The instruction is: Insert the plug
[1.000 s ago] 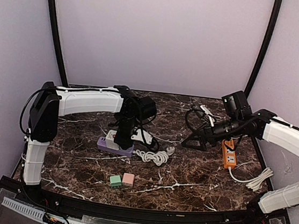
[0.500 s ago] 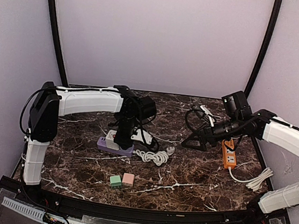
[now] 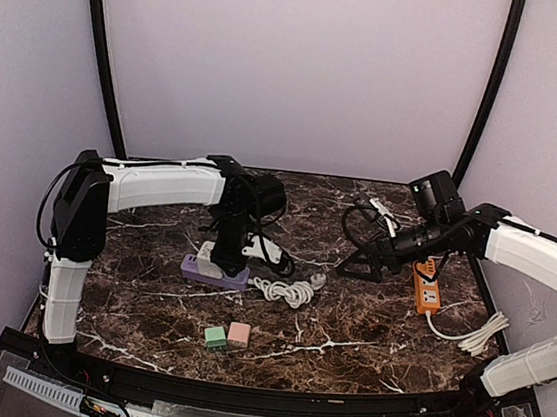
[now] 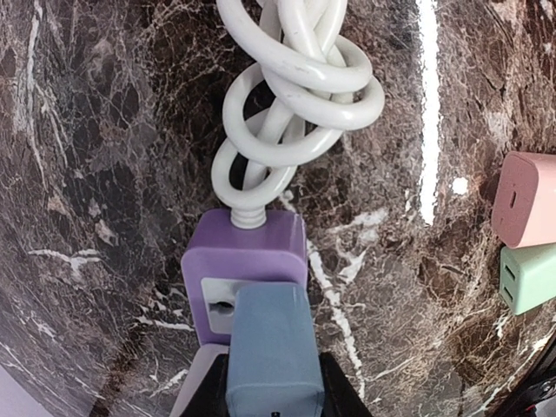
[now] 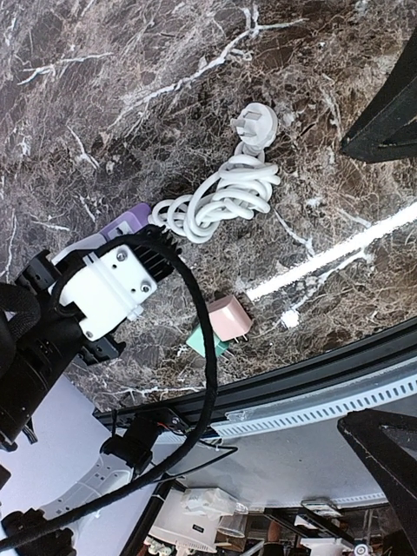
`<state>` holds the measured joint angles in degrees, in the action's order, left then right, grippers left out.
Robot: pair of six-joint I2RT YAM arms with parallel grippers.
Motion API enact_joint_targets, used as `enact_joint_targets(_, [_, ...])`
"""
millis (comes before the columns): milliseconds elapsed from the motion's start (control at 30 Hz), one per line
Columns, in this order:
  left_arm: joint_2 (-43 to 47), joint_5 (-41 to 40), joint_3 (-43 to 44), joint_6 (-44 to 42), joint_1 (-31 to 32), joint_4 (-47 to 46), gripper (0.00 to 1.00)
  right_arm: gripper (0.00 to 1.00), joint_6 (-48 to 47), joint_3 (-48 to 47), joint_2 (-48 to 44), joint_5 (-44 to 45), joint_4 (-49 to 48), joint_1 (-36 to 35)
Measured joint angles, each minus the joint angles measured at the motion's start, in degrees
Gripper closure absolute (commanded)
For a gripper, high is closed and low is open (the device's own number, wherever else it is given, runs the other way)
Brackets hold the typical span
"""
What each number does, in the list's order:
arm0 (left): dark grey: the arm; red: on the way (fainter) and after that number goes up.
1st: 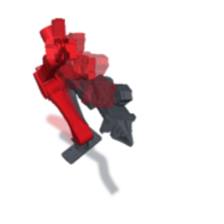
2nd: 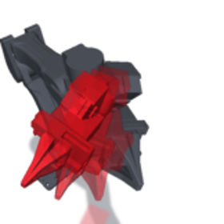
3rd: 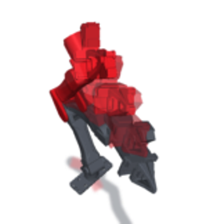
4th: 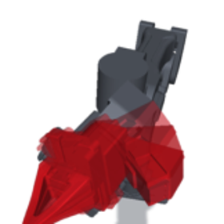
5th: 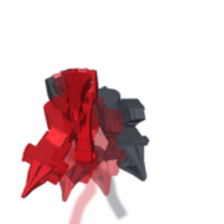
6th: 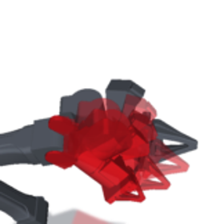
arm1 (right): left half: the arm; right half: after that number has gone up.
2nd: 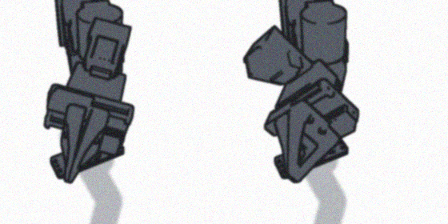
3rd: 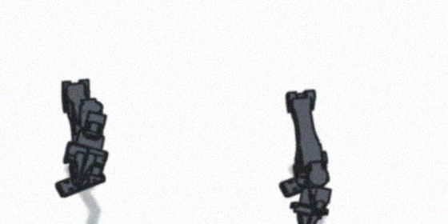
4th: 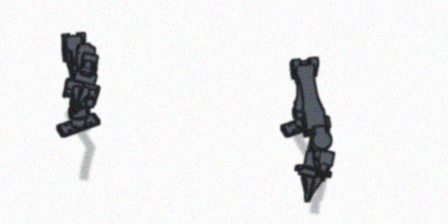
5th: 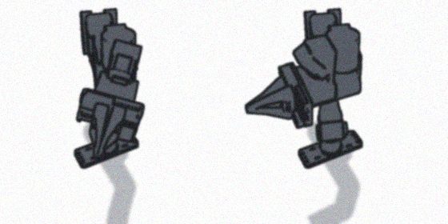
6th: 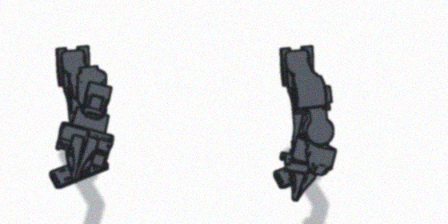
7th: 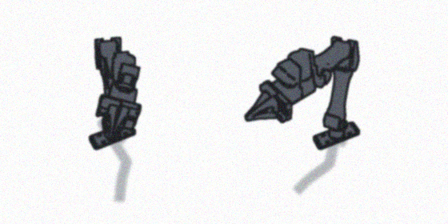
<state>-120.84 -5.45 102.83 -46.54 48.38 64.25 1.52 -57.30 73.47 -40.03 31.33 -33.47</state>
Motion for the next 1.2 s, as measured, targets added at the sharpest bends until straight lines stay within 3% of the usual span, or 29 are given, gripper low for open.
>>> enact_joint_targets(900, [-3.0, 2.5, 3.3, 1.0, -1.4, 1.7, 0.98, 0.01, -0.5, -0.1, 2.5, -0.7, -0.1, 0.0])
enact_joint_targets(1033, [-3.0, 2.4, 3.4, 1.4, -1.3, 1.8, 0.86, 0.01, -0.5, -0.1, 2.5, -0.7, -0.1, 0.0])
enact_joint_targets(1067, [-3.0, 2.4, 3.4, 1.6, -1.3, 1.8, 0.75, 0.01, -0.5, -0.1, 2.5, -0.7, -0.1, 0.0])
enact_joint_targets(1200, [-3.0, 2.3, 3.5, 2.2, -1.3, 1.6, 0.54, 0.01, -0.5, -0.1, 2.5, -0.7, -0.3, 0.0])
